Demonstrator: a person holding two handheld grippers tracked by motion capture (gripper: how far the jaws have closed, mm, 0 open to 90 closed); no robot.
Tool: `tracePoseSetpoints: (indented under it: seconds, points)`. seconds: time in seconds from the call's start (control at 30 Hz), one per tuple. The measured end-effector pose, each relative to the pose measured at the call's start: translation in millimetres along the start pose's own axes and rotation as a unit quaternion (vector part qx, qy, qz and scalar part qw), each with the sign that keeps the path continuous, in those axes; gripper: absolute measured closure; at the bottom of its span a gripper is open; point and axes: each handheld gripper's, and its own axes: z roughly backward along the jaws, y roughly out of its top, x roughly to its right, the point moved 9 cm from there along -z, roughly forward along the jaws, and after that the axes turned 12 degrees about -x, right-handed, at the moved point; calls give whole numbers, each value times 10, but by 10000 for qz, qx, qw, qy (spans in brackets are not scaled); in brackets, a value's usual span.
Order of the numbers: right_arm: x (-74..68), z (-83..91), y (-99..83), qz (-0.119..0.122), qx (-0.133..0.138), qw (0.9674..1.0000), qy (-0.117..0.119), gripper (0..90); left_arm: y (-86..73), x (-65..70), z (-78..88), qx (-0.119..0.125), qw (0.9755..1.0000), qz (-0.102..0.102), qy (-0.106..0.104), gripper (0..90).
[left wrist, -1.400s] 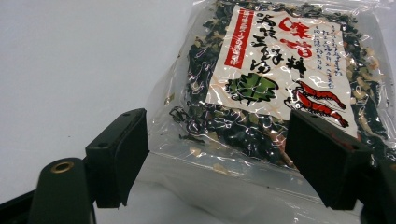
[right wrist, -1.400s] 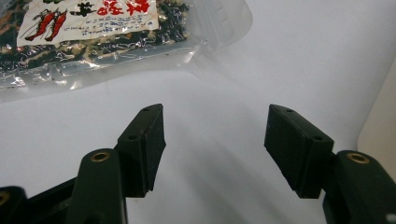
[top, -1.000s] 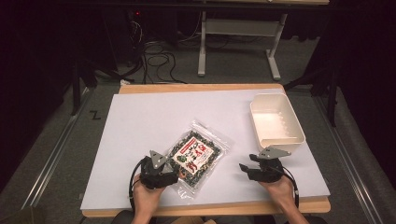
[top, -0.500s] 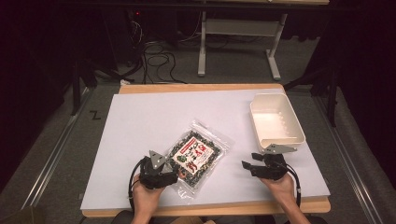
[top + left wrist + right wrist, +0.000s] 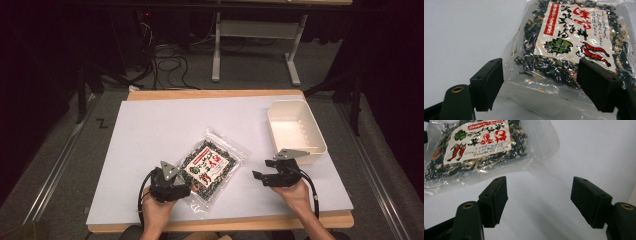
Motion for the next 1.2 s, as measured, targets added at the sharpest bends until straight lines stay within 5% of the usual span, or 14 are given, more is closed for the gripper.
tracePoseSetpoints:
  seconds: [0.73, 1.03, 1.2]
  points:
    - [139, -170, 500, -58, -258, 9993, -256, 401, -10, 30, -19, -39, 9999, -122, 38, 222]
    - [145, -370, 614, -156, -408, 9987, -252, 395, -15, 44, -24, -54, 9999, -153, 20, 222]
    - [146, -479, 662, -300, -517, 9982, -35, 433, -15, 44, -24, -53, 9999, -137, -6, 223]
